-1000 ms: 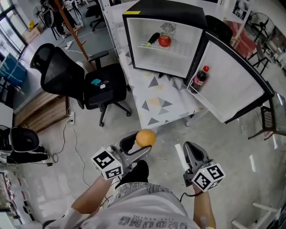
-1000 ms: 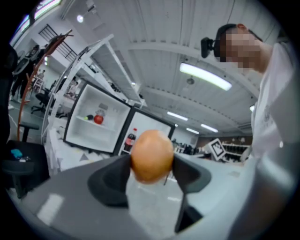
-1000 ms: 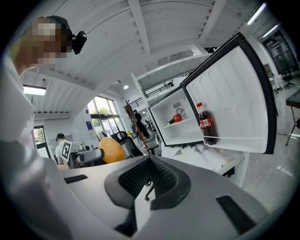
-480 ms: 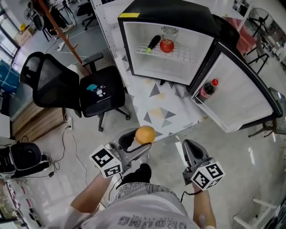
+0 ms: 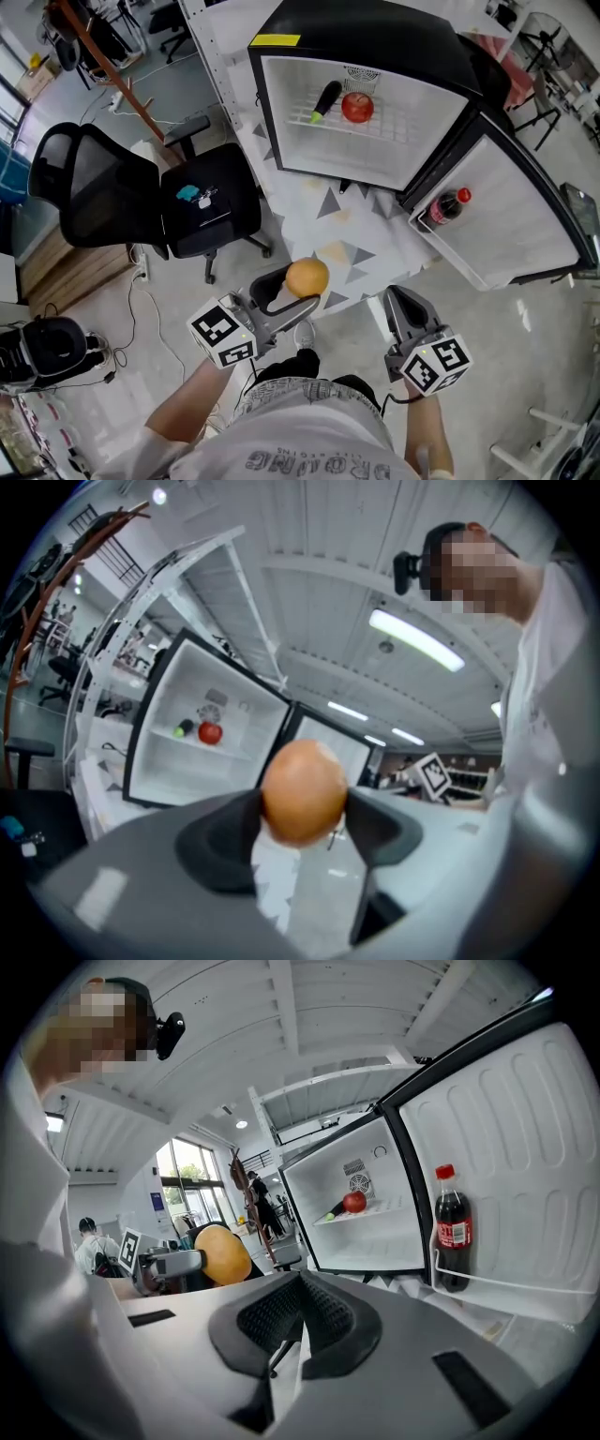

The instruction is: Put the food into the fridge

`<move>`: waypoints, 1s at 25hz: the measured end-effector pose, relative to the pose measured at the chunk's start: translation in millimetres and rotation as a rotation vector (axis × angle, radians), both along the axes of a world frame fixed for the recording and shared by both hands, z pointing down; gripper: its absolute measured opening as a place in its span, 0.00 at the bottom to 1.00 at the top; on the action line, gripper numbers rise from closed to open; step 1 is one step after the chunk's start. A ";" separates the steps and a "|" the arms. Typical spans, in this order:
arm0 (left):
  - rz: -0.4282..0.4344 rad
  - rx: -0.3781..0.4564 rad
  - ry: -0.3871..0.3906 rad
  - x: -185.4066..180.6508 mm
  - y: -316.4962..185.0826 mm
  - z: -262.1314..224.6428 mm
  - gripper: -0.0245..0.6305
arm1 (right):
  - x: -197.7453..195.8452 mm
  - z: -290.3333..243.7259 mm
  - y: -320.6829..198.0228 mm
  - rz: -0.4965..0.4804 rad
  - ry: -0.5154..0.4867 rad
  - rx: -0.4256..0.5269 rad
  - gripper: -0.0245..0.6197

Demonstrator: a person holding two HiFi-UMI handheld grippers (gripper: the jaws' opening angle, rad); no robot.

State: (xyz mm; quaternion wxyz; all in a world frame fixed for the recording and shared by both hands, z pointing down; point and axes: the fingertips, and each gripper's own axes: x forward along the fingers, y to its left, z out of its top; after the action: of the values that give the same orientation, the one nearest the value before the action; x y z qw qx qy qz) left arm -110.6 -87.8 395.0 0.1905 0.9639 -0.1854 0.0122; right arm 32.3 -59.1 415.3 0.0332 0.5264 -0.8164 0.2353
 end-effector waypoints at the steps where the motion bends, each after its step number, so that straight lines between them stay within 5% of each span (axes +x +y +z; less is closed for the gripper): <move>1: 0.004 0.003 -0.001 -0.7 -4.1 -0.4 0.47 | -1.3 -0.7 -3.7 0.003 0.002 0.002 0.04; 25: 0.064 0.065 -0.034 36.2 -76.9 -12.4 0.47 | 24.5 -23.5 -74.3 0.065 -0.048 0.066 0.04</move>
State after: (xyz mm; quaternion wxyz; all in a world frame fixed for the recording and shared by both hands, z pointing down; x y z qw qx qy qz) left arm -74.4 -164.7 382.6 0.1554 0.9747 -0.1581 0.0288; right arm 56.9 -133.4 391.7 -0.0114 0.5476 -0.8067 0.2219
